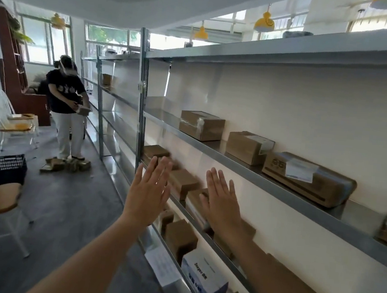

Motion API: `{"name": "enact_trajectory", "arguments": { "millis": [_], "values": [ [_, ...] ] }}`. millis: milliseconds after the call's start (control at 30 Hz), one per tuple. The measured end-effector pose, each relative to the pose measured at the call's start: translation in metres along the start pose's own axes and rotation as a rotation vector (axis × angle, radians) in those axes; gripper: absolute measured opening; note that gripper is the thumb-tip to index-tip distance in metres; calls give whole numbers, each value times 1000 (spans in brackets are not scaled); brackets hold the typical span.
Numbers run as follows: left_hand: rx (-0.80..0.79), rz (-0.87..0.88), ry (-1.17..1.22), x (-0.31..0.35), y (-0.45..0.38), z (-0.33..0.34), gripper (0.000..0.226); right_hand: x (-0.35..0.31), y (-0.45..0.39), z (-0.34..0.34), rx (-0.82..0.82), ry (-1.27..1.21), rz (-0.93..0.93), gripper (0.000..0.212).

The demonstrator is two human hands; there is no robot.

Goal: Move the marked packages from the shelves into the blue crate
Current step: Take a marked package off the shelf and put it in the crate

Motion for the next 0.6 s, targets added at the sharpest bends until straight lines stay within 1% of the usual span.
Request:
{"name": "enact_trajectory", "arguments": {
  "millis": [100, 200, 367, 400, 467, 500, 600],
  "values": [
    [0, -16, 10, -20, -34, 31, 63, 4, -36, 37, -6, 20, -15, 66],
    [6, -23, 11, -40, -70, 55, 65, 6, -75, 65, -9, -11, -44, 66],
    [-22, -41, -64, -86, -133, 99, 66, -4, -147, 104, -16, -3, -189, 64],
    [-20, -51, -67, -96, -142, 108, 66, -7, -158, 111, -7, 17, -202, 65],
    [-24, -56, -73, -113, -158, 126, 67, -15, -178, 131, 4, 56, -217, 59],
    [-25, -57, -72, -123, -166, 135, 67, -20, -189, 143, -1, 63, -221, 59],
    [-21, -54, -61, -155, -192, 160, 63, -40, -225, 178, -4, 56, -253, 68]
  ]
}}
Point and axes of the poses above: each hand's wrist, its own y-axis away from the middle knuckle, its own z-axis out of the palm, x = y × z, the point moved 7 cm from there along -y, towards the middle knuckle, and after that the axes turned 10 degrees about y, right-handed, at the moved point
